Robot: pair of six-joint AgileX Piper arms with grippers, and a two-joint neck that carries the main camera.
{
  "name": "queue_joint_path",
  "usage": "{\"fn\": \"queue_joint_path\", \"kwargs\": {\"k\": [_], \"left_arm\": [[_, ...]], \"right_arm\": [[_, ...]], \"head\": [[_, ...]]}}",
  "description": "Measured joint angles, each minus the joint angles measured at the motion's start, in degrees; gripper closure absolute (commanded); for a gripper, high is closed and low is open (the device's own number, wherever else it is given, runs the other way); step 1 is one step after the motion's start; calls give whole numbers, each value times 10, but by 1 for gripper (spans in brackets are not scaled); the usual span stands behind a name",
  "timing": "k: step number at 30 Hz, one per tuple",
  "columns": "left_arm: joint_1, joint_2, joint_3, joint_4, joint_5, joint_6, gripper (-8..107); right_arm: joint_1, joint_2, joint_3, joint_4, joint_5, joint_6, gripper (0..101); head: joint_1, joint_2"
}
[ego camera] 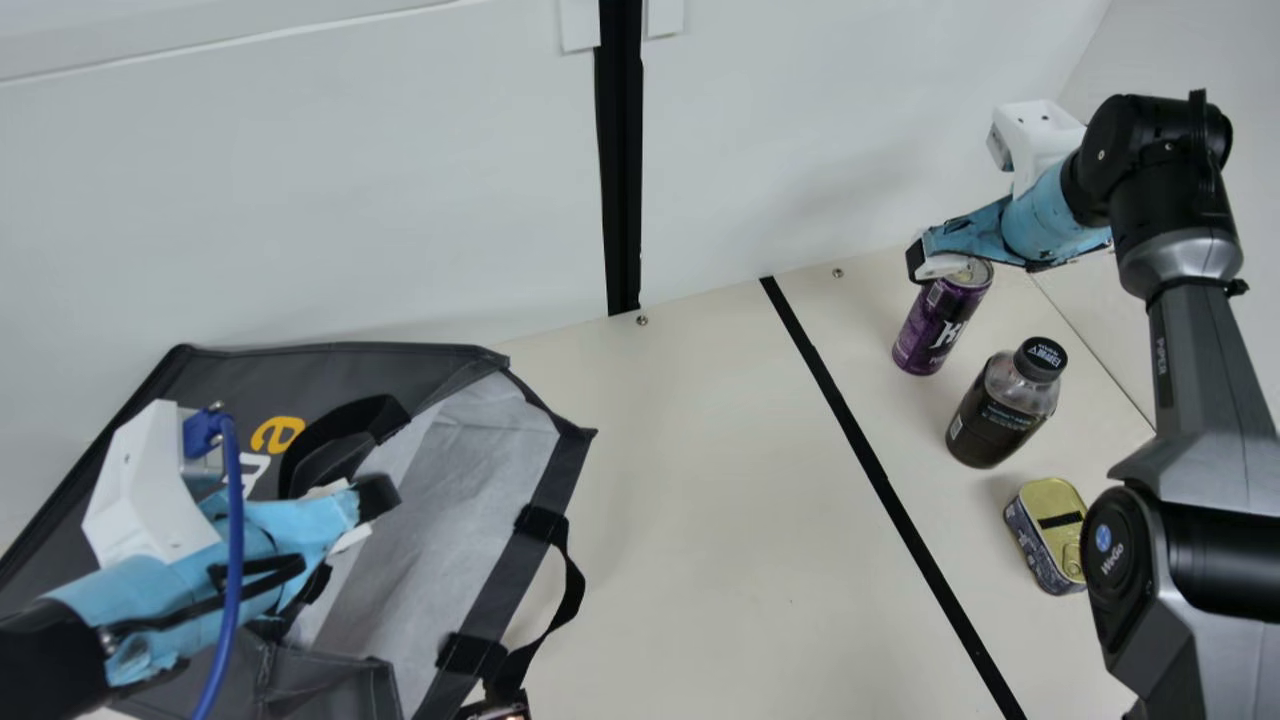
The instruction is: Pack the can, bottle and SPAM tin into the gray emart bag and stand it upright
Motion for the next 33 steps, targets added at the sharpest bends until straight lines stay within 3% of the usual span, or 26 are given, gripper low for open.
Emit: {"fn": "queue_joint_path", "kwargs": {"k": [16,30,33], "left_arm": [[0,0,0,0,0,0,107],[0,0,0,0,0,0,107],[0,0,0,0,0,0,107]], "right_arm": [[6,57,-24,-6,0,8,6],[13,75,-39,0,1,2,100],[14,74,-44,0,1,-5,101]], "head": [[0,0],[0,-1],[0,0]]}}
